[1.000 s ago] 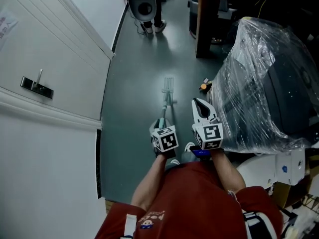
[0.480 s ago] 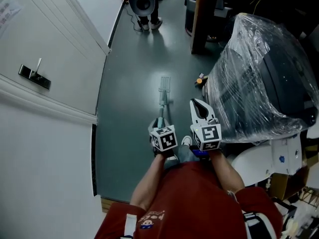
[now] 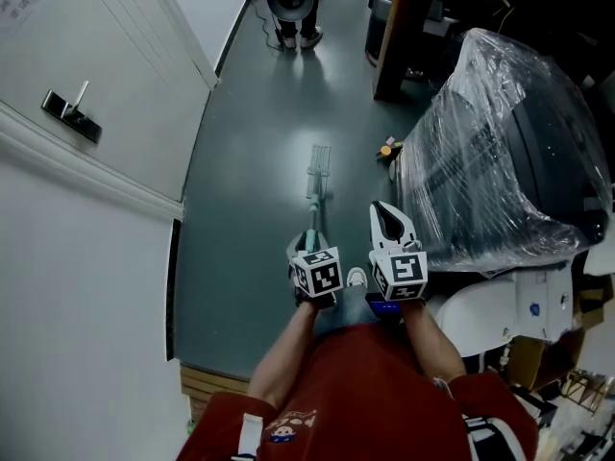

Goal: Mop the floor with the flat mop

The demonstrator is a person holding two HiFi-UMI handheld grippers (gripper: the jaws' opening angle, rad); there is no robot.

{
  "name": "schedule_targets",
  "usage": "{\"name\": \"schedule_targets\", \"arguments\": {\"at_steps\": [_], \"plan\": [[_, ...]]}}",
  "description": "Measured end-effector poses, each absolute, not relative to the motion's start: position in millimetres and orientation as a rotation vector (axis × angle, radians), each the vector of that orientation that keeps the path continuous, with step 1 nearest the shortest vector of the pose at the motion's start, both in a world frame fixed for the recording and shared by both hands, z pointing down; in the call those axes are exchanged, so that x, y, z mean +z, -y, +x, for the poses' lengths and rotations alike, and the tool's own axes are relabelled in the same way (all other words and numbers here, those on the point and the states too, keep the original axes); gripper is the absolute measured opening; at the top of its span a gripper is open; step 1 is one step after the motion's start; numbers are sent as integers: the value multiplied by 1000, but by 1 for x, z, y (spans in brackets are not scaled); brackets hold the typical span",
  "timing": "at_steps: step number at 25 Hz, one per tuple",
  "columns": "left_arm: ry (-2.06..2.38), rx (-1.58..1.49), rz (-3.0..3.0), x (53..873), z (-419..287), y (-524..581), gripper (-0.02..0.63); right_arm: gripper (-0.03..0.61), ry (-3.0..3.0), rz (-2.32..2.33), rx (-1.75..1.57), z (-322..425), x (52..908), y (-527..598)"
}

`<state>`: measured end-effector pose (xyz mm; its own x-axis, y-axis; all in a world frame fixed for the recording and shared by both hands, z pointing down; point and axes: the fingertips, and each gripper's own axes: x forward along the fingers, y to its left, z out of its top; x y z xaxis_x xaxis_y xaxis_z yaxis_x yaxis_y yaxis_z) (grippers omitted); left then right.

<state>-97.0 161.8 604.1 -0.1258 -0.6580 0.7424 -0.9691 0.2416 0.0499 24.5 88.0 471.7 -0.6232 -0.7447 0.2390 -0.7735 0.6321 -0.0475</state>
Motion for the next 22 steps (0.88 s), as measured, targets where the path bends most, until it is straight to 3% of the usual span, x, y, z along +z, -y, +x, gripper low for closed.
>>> {"name": "schedule_targets", "arguments": {"at_steps": [22], "plan": [[1934, 606, 1409, 602, 17, -258, 122, 18, 2680, 1214, 266, 161, 488, -171]]}}
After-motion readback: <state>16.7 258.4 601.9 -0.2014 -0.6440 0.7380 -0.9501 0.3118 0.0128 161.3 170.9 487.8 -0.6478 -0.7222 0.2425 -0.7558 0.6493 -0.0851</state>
